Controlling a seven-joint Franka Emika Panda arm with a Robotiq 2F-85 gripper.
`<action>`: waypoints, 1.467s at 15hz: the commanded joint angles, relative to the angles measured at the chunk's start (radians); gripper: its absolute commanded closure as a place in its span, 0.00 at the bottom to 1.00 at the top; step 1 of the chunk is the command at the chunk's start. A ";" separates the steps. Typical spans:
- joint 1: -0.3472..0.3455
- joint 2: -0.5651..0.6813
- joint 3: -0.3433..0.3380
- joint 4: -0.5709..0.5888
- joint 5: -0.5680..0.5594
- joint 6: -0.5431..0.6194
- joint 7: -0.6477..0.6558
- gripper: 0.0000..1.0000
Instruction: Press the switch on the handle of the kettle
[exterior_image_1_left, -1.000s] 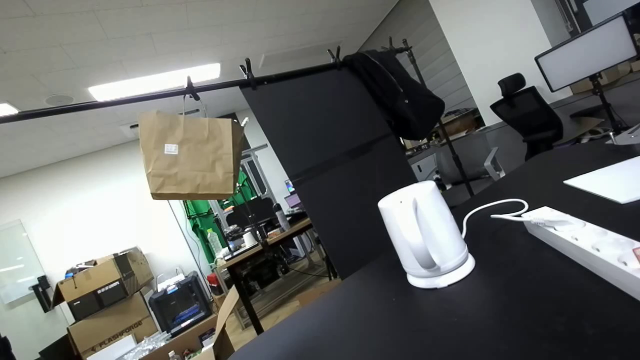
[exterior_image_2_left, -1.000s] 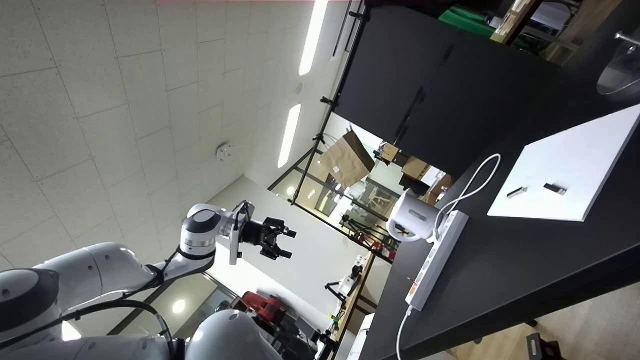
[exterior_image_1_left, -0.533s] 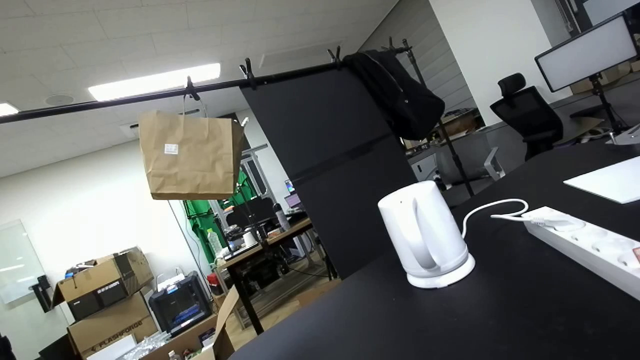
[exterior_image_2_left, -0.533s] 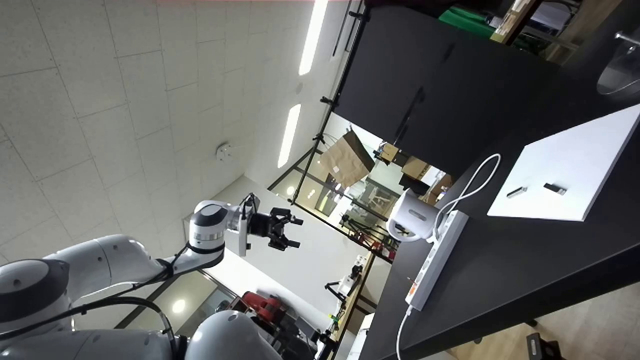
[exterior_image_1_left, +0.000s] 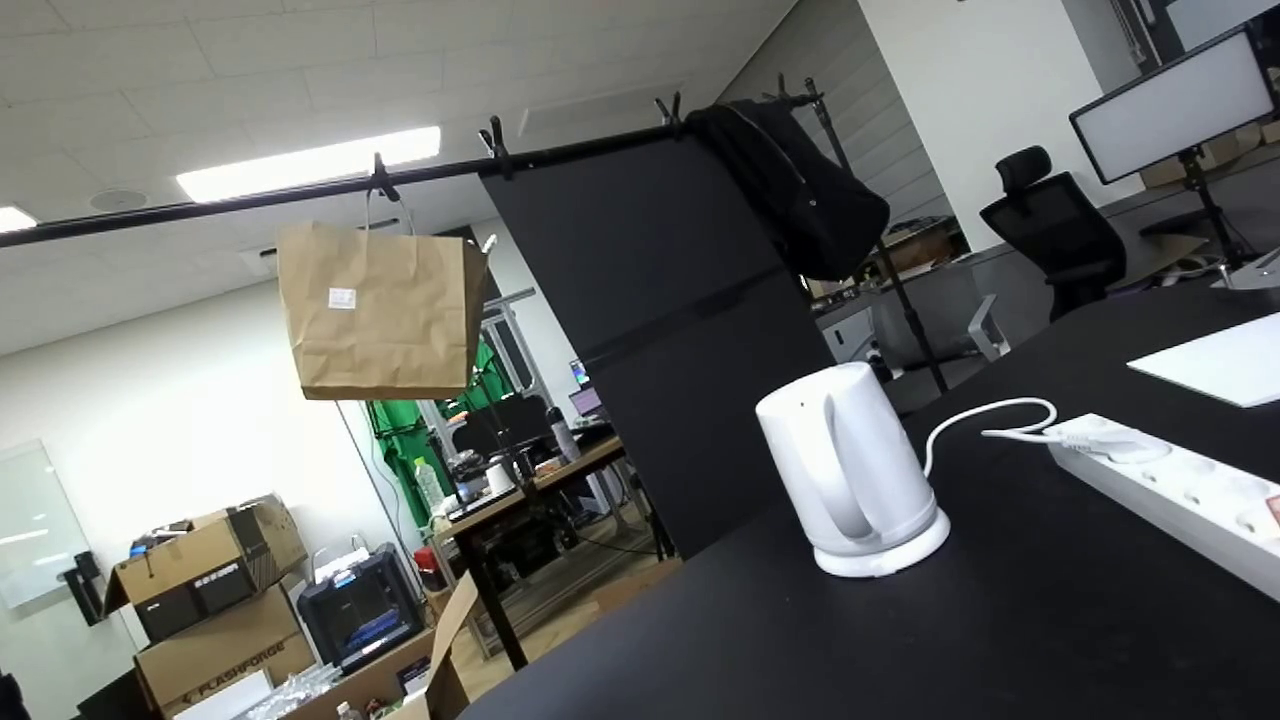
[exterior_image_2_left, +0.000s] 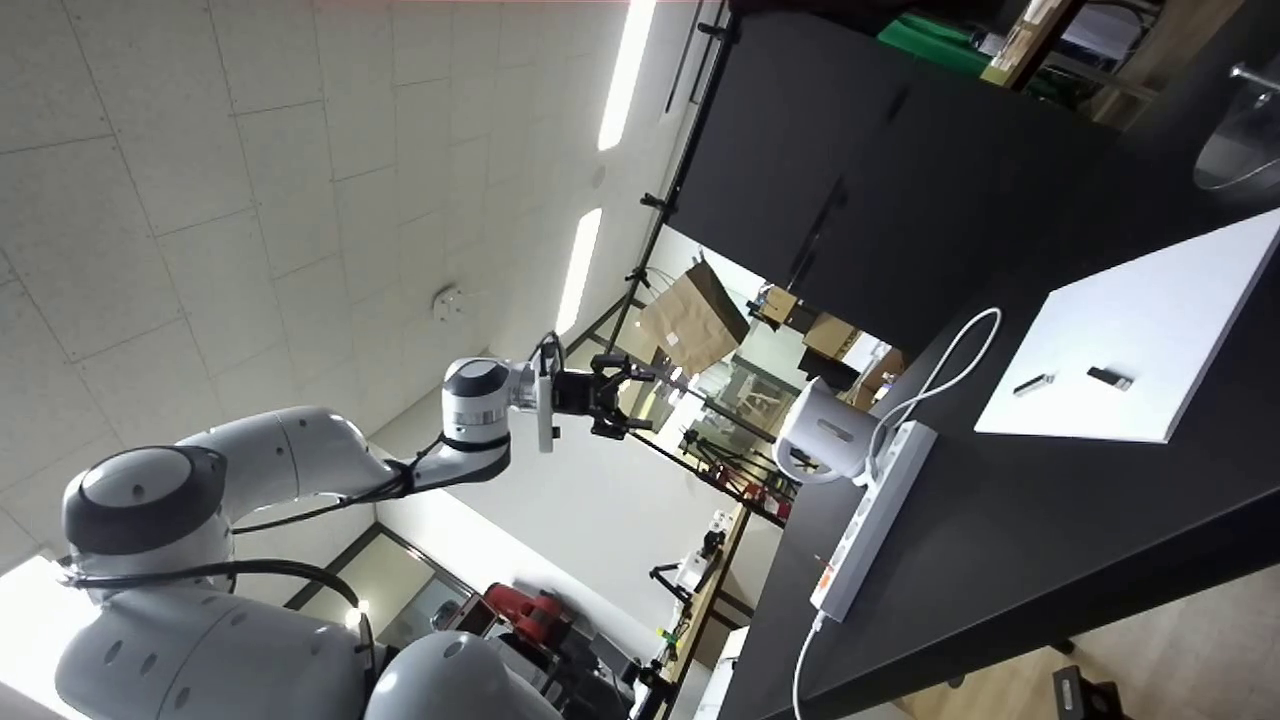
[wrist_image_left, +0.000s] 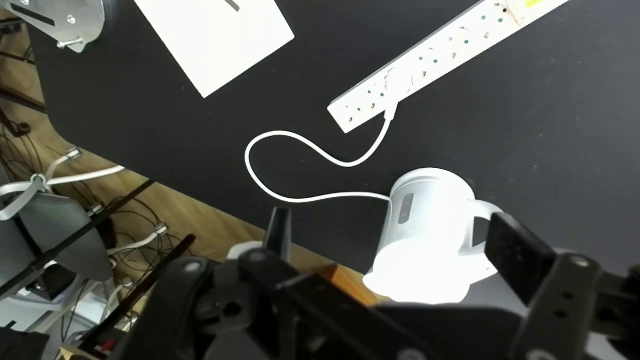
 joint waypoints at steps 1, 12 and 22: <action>0.026 0.011 -0.025 0.002 -0.008 0.000 0.006 0.00; 0.030 0.016 -0.025 0.008 -0.035 0.067 0.002 0.00; 0.007 0.299 -0.011 0.204 -0.319 0.242 0.389 0.61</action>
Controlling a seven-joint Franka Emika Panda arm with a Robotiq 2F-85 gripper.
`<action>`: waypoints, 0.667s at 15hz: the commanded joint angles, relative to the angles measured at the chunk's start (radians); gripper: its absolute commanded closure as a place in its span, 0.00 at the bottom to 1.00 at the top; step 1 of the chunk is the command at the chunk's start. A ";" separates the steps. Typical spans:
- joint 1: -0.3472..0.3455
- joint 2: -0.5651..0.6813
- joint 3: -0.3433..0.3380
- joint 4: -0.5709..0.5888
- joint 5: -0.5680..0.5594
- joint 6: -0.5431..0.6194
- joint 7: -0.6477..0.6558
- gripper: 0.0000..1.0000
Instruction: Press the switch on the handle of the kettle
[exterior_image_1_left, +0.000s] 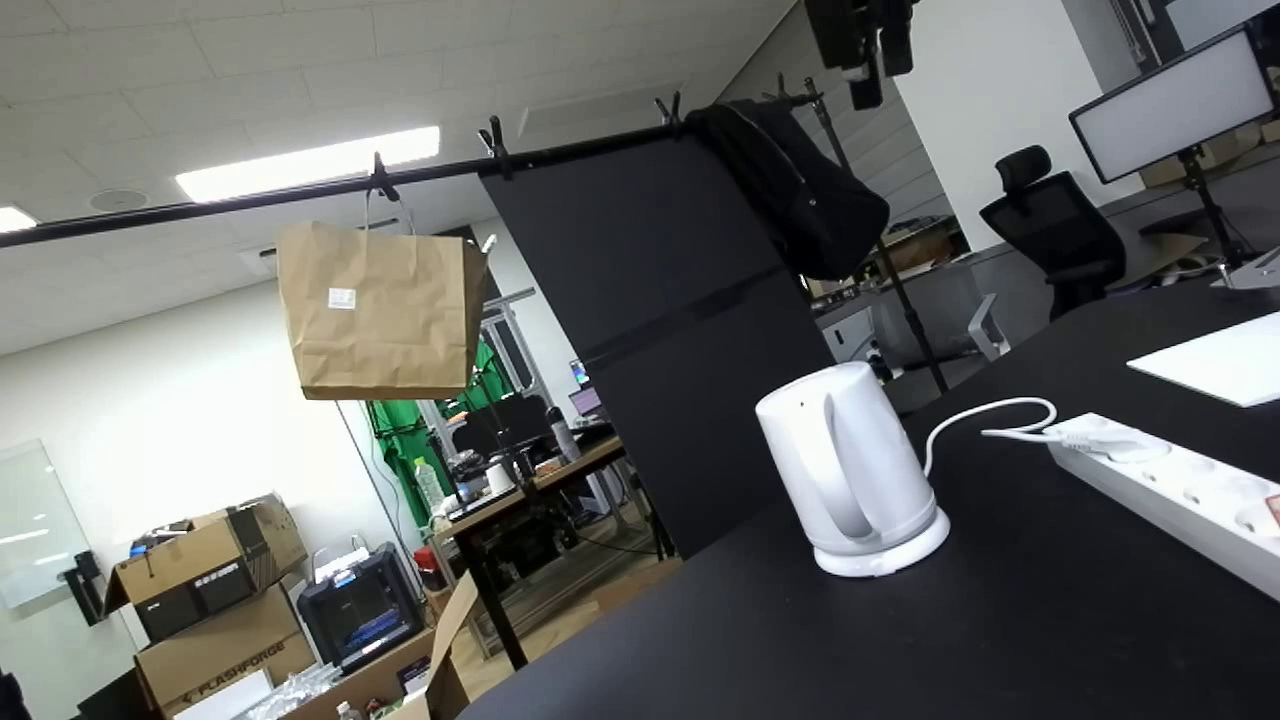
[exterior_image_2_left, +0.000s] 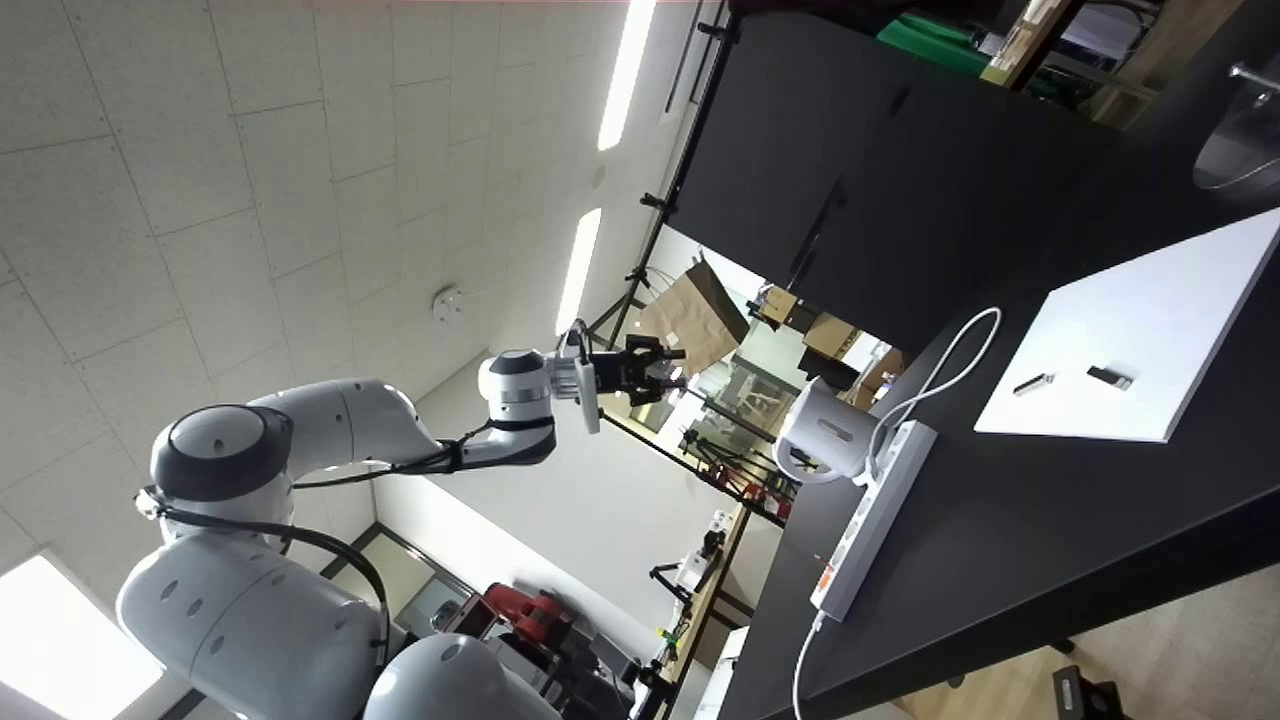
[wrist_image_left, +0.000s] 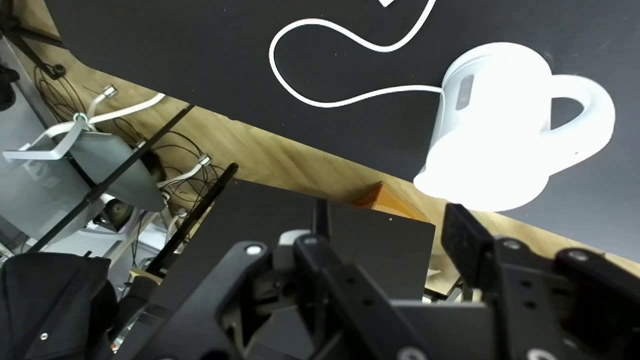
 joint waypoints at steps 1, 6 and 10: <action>0.046 0.123 -0.004 0.110 -0.061 -0.011 0.116 0.69; 0.134 0.241 -0.040 0.220 -0.133 -0.082 0.284 1.00; 0.197 0.308 -0.072 0.279 -0.160 -0.144 0.439 1.00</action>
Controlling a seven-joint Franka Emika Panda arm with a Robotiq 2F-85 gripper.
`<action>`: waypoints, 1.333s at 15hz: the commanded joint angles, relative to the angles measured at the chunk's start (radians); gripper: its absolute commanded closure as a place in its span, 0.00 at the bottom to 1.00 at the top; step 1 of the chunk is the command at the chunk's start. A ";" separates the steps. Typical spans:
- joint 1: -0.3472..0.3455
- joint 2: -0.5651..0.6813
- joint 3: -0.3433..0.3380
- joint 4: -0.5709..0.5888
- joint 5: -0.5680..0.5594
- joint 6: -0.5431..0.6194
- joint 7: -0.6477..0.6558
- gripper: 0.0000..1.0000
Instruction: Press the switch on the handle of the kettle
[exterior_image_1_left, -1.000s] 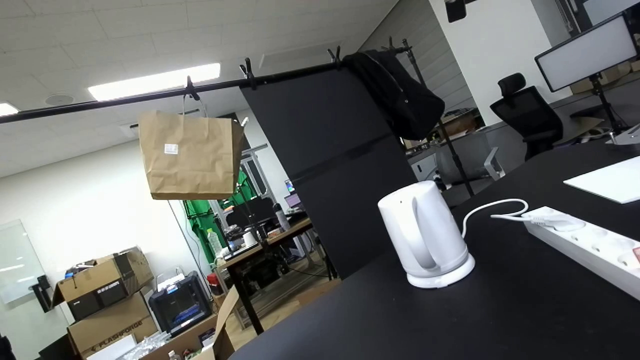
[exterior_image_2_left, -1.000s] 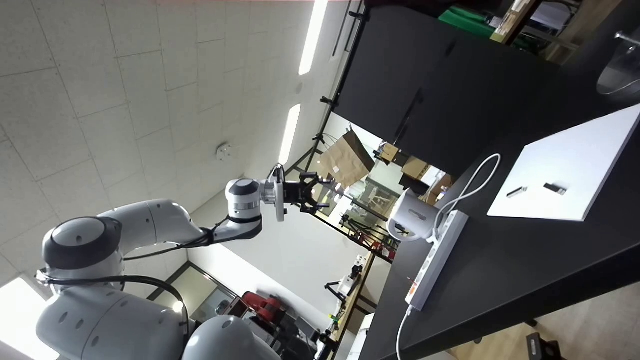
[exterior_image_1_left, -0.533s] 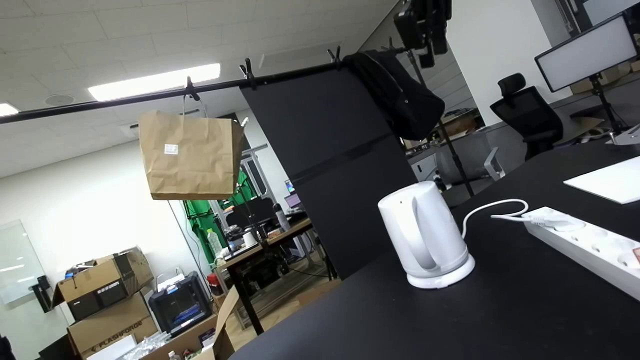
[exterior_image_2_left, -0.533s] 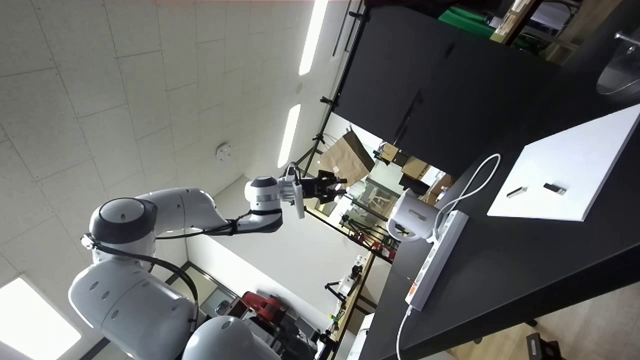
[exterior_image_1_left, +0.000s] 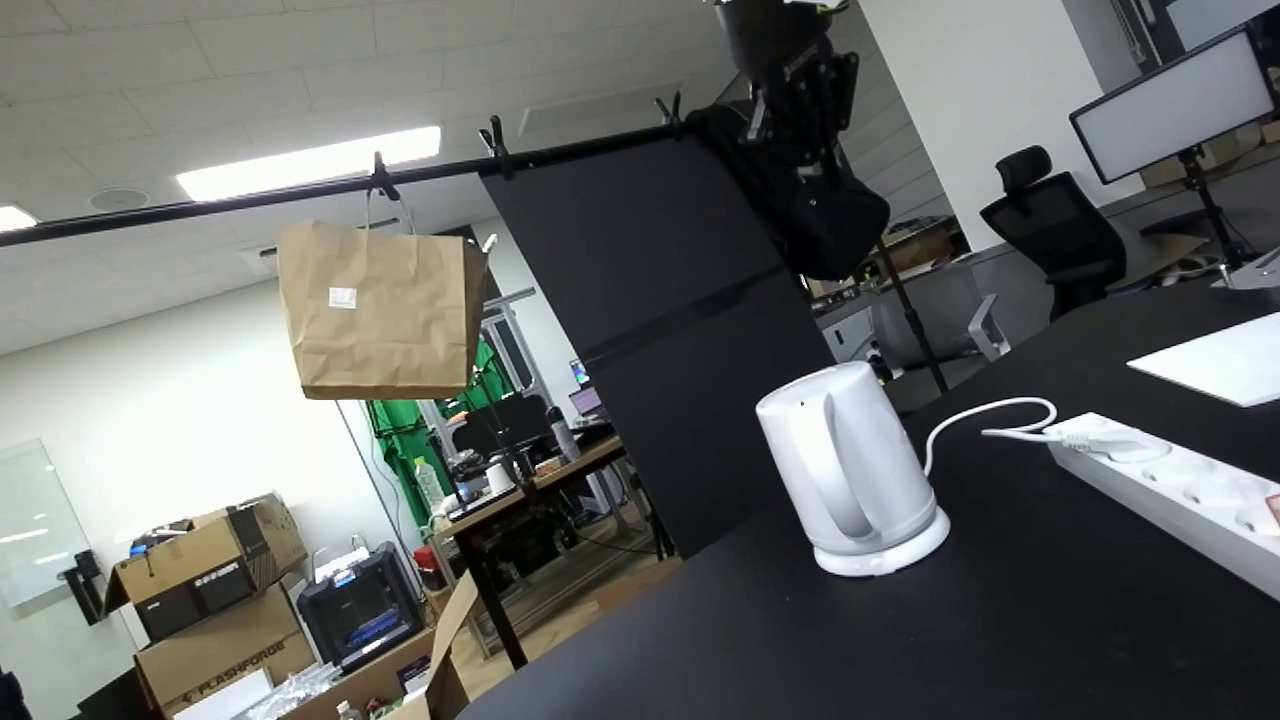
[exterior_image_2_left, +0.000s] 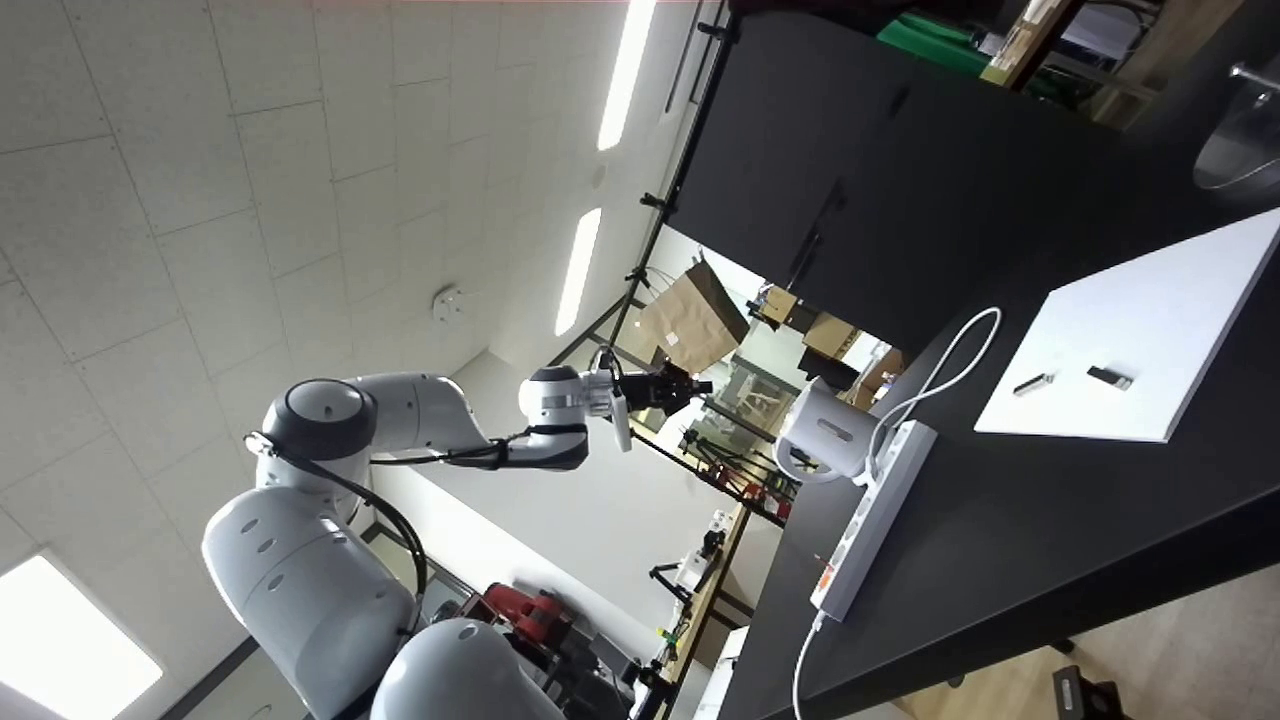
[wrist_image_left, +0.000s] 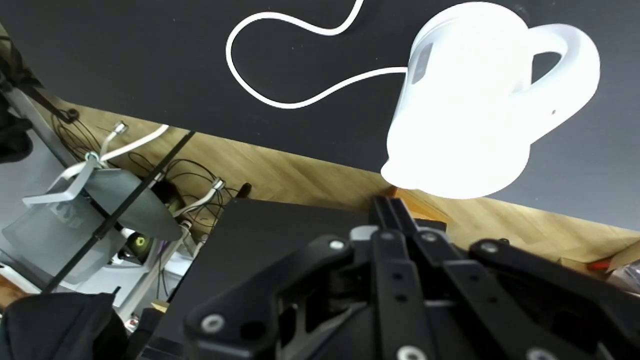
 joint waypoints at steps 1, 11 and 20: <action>0.062 0.071 -0.032 0.081 -0.013 -0.058 0.125 1.00; 0.094 0.097 -0.050 0.069 0.021 -0.023 0.083 0.99; 0.104 0.112 -0.054 0.081 0.006 -0.030 0.089 1.00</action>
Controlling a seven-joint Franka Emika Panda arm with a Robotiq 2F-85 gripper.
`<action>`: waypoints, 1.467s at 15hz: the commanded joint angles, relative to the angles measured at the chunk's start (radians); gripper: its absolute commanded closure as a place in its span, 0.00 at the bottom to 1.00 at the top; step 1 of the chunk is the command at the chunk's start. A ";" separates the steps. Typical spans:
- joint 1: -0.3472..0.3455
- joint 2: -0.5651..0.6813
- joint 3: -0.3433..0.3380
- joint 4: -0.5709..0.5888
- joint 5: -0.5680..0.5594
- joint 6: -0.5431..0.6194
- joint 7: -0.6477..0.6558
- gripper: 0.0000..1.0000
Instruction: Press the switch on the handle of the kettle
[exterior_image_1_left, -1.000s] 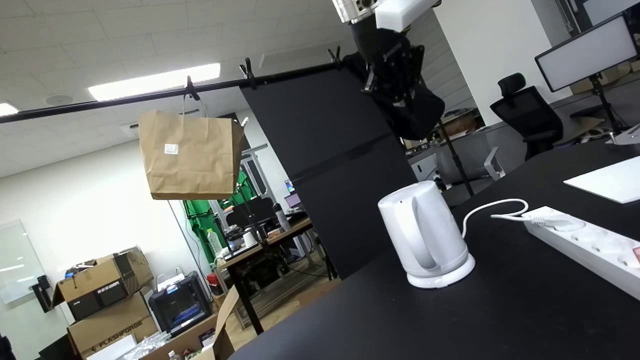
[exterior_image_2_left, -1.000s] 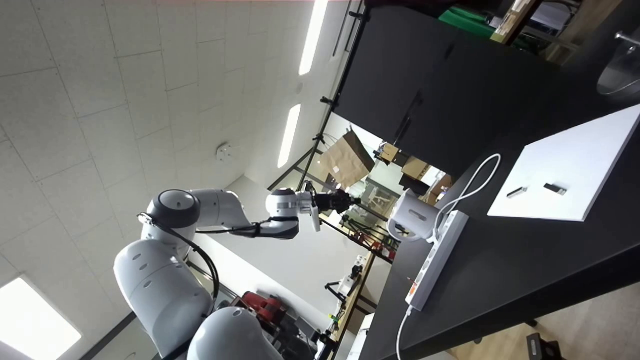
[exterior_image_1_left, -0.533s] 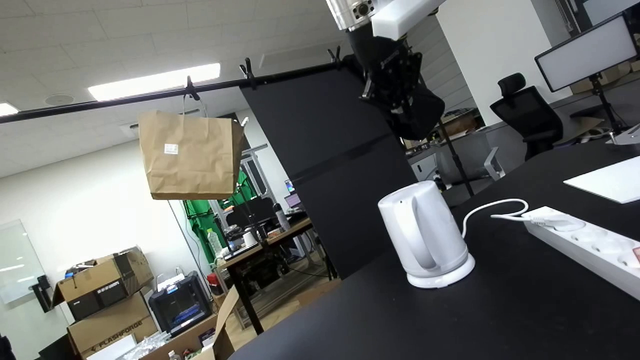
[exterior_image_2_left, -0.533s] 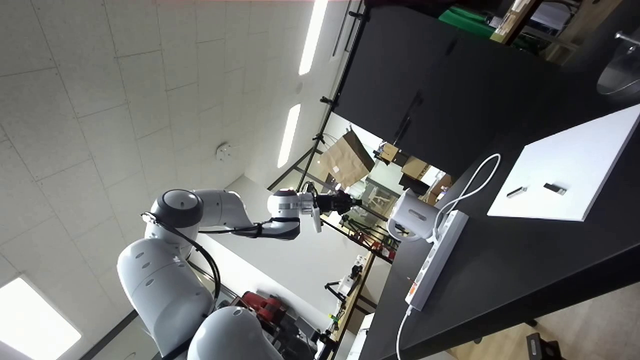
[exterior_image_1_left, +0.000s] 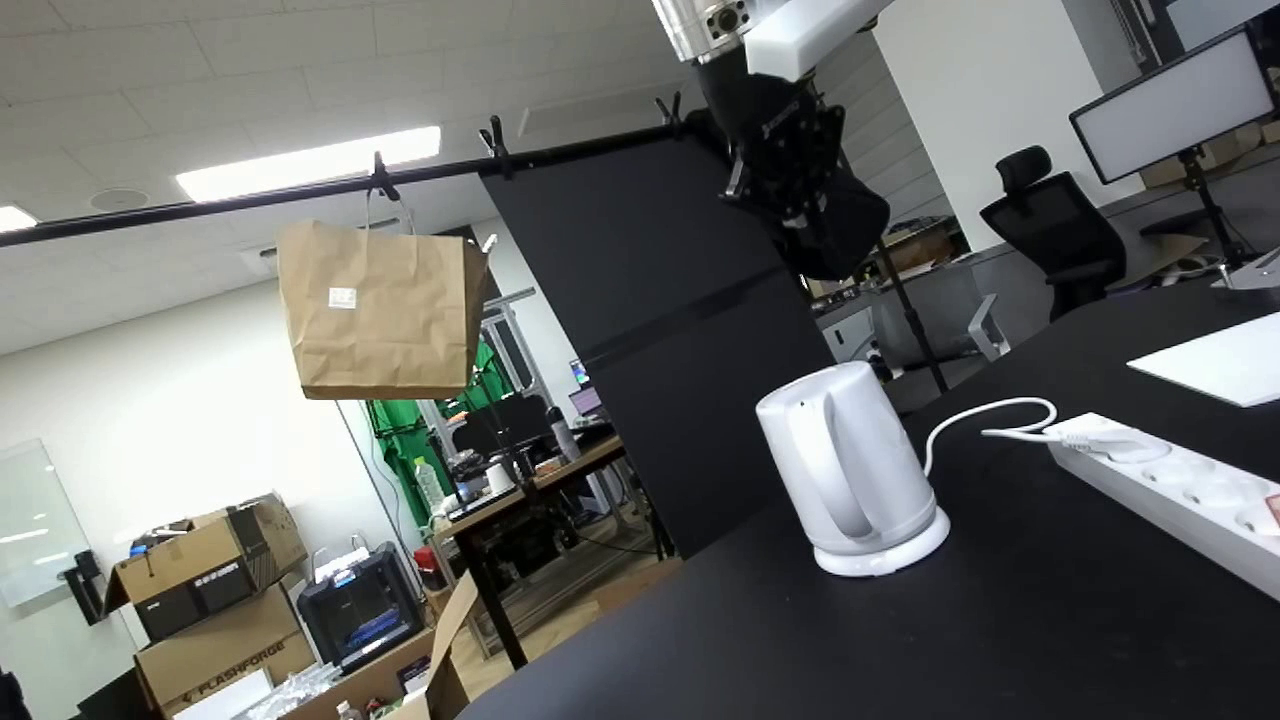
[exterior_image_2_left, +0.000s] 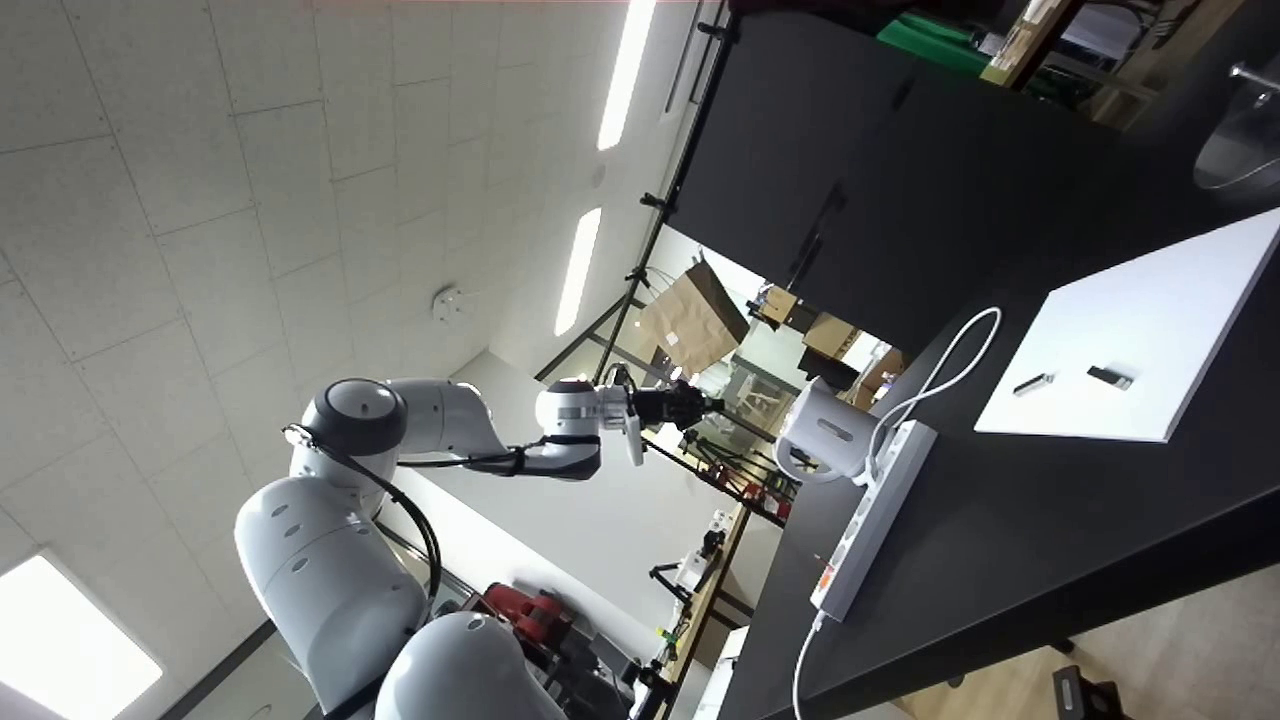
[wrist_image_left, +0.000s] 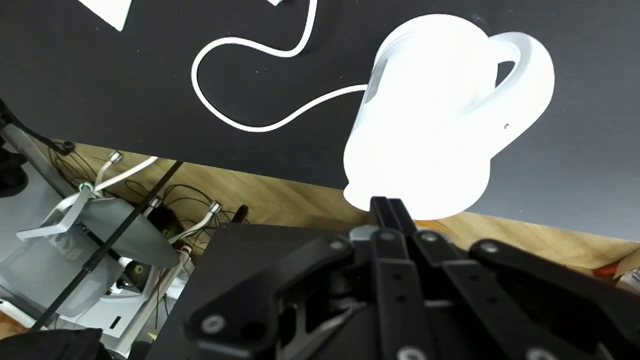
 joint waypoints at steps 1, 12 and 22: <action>0.032 0.027 -0.024 0.026 -0.003 -0.010 -0.005 1.00; 0.075 0.166 -0.050 0.104 0.018 0.036 -0.133 1.00; 0.102 0.238 -0.084 0.137 0.059 0.151 -0.172 1.00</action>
